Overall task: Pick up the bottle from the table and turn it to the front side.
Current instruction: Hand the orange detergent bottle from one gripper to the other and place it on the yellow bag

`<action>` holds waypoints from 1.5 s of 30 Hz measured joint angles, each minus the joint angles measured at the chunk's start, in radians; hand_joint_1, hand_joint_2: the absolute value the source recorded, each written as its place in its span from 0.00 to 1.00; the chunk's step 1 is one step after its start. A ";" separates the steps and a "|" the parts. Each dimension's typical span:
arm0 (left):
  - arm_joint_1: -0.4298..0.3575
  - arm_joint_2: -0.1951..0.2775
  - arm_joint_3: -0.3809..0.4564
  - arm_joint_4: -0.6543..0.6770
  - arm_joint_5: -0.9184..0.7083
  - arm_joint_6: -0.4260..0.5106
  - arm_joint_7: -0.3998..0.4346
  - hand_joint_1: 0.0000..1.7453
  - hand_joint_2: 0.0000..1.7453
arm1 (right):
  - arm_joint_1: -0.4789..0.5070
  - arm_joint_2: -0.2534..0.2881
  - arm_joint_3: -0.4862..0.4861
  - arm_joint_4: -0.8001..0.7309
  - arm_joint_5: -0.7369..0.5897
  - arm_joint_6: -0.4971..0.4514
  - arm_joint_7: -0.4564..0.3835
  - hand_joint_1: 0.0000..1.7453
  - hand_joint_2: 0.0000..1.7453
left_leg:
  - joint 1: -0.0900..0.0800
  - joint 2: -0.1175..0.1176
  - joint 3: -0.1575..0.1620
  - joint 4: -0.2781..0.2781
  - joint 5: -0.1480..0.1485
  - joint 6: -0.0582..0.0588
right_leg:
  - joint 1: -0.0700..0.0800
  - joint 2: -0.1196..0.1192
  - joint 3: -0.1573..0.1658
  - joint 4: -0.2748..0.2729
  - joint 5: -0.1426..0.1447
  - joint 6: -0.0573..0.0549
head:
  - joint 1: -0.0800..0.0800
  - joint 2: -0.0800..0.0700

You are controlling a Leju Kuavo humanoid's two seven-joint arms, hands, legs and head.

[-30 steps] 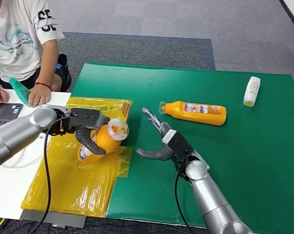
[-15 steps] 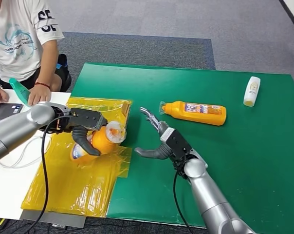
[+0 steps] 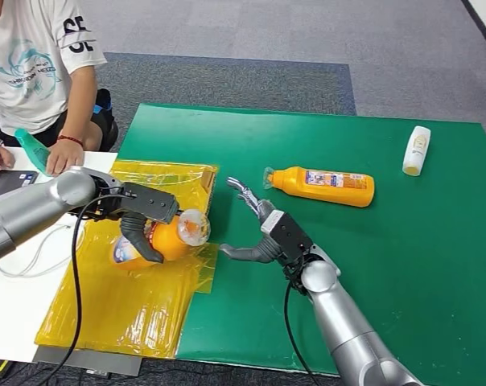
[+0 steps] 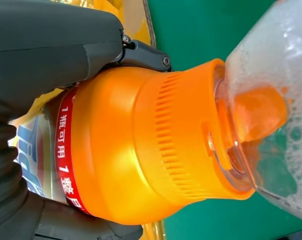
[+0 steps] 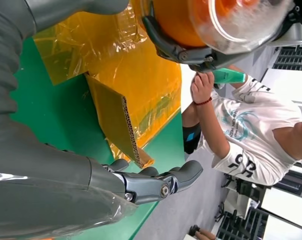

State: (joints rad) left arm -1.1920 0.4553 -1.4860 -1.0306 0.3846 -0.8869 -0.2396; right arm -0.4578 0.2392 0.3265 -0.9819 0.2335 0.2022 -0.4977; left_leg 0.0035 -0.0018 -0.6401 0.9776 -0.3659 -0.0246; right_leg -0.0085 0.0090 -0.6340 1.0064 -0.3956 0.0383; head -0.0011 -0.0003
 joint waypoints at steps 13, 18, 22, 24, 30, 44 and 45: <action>-0.002 -0.010 -0.027 0.010 -0.067 0.033 -0.003 0.00 1.00 | 0.000 0.000 0.000 0.000 0.000 -0.006 0.000 0.00 1.00 | 0.000 0.000 0.000 0.000 0.000 0.000 | 0.000 0.000 0.000 0.000 0.000 0.000 | 0.000 0.000; -0.002 -0.015 -0.030 0.013 -0.091 0.040 -0.017 0.00 1.00 | 0.001 0.000 -0.001 0.000 0.000 -0.009 0.001 0.00 1.00 | 0.000 0.000 0.000 0.000 0.000 0.000 | 0.000 0.000 0.000 0.000 0.000 0.000 | 0.000 0.000; -0.002 -0.017 -0.030 0.013 -0.099 0.047 -0.022 0.00 1.00 | 0.002 0.000 -0.001 0.000 0.000 -0.011 0.001 0.00 1.00 | 0.000 0.000 0.000 0.000 0.000 0.000 | 0.000 0.000 0.000 0.000 0.000 0.000 | 0.000 0.000; -0.002 -0.017 -0.031 0.013 -0.102 0.049 -0.025 0.00 1.00 | 0.002 0.000 -0.001 0.000 -0.001 -0.011 0.002 0.00 1.00 | 0.000 0.000 0.000 0.000 0.000 0.000 | 0.000 0.000 0.000 0.000 0.000 0.000 | 0.000 0.000; -0.001 -0.019 -0.031 0.012 -0.111 0.057 -0.034 0.00 1.00 | 0.004 -0.001 -0.002 0.000 -0.003 -0.012 0.004 0.00 1.00 | 0.000 0.000 0.000 0.000 0.000 0.000 | 0.000 0.000 0.000 0.000 0.000 0.000 | 0.000 0.000; 0.024 -0.035 0.016 0.010 -0.199 0.217 -0.082 0.00 1.00 | 0.024 -0.017 -0.003 -0.012 0.003 -0.029 0.014 0.00 1.00 | 0.000 0.000 0.001 0.000 0.000 0.000 | 0.000 0.000 0.000 0.000 0.000 0.000 | 0.000 0.000; 0.031 -0.035 0.029 0.008 -0.203 0.231 -0.091 0.00 1.00 | 0.026 -0.018 -0.003 -0.014 0.004 -0.030 0.015 0.00 1.00 | 0.000 0.000 0.001 0.000 0.000 0.000 | 0.000 0.000 0.000 0.000 0.000 0.000 | 0.000 0.000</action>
State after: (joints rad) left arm -1.1614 0.4202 -1.4568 -1.0230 0.1819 -0.6564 -0.3309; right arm -0.4323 0.2209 0.3237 -0.9961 0.2373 0.1723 -0.4832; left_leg 0.0035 -0.0017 -0.6395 0.9776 -0.3657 -0.0249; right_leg -0.0085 0.0091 -0.6339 1.0063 -0.3953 0.0380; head -0.0010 -0.0002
